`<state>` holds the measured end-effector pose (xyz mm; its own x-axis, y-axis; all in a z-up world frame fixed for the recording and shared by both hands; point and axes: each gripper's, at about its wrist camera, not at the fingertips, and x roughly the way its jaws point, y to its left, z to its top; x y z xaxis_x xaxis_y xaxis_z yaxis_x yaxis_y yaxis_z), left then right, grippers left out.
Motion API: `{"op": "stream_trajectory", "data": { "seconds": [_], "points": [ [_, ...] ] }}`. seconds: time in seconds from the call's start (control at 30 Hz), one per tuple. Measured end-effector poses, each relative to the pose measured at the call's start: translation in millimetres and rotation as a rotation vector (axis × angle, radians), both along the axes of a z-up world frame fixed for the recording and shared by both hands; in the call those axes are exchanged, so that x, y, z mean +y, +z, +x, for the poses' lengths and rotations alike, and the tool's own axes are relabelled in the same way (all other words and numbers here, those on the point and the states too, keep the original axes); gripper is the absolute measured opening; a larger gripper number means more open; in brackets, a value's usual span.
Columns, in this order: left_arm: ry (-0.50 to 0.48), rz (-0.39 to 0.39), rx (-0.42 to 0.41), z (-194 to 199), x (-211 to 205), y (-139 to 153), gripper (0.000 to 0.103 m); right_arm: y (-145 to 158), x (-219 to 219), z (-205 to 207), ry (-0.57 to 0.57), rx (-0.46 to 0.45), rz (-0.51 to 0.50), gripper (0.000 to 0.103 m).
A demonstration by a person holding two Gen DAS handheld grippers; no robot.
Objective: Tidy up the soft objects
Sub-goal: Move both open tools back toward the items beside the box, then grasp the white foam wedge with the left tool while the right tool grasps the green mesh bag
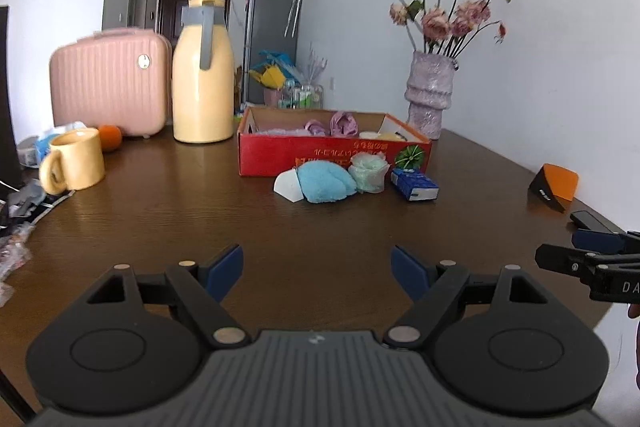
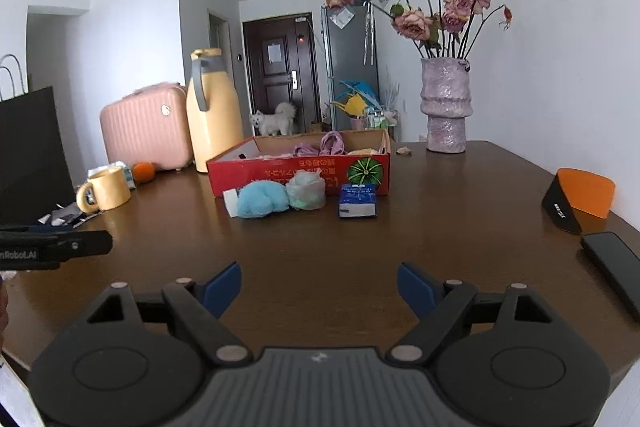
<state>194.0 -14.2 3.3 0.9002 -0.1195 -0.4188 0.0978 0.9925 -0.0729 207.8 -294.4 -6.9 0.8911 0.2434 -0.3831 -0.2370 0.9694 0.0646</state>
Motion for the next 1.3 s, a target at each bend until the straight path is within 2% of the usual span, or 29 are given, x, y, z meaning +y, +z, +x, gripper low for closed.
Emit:
{"op": "stream_trajectory", "data": {
  "seconds": [0.17,0.3,0.37,0.53,0.6,0.77,0.87,0.9,0.93,1.0,1.1,1.23,1.3],
  "points": [
    [-0.007,0.003,0.032,51,-1,-5,0.081,-2,0,51,-0.021,0.041,-0.006,0.081],
    [0.007,0.028,0.046,105,4,-7,0.069,-1,5,104,-0.017,0.063,-0.016,0.077],
    [0.007,0.022,0.081,141,10,-8,0.062,1,8,132,0.014,0.060,-0.023,0.075],
    [-0.031,0.003,0.169,215,7,-14,0.061,-1,17,206,-0.004,0.080,-0.070,0.074],
    [-0.044,-0.005,0.200,232,-2,-23,0.061,-3,21,234,-0.008,0.104,-0.071,0.068],
    [-0.086,0.036,0.171,249,-24,-36,0.063,-3,33,270,0.082,0.113,0.019,0.065],
    [-0.037,0.067,0.151,256,-23,-38,0.064,-7,53,293,0.128,0.131,0.039,0.062],
    [-0.011,0.078,0.144,257,-20,-39,0.064,-10,59,298,0.137,0.142,0.042,0.056],
    [0.012,0.088,0.131,258,-15,-39,0.064,-13,64,304,0.148,0.157,0.046,0.044],
    [0.041,0.065,0.138,264,-2,-40,0.064,-24,70,311,0.183,0.200,0.063,0.026],
    [0.078,-0.055,0.174,274,17,-43,0.061,-25,68,306,0.178,0.187,0.064,0.024],
    [0.155,-0.055,0.137,269,26,-41,0.058,-26,62,300,0.159,0.177,0.080,0.023],
    [0.181,-0.050,0.116,265,30,-40,0.064,-28,61,298,0.155,0.174,0.086,0.023]
  ]
}}
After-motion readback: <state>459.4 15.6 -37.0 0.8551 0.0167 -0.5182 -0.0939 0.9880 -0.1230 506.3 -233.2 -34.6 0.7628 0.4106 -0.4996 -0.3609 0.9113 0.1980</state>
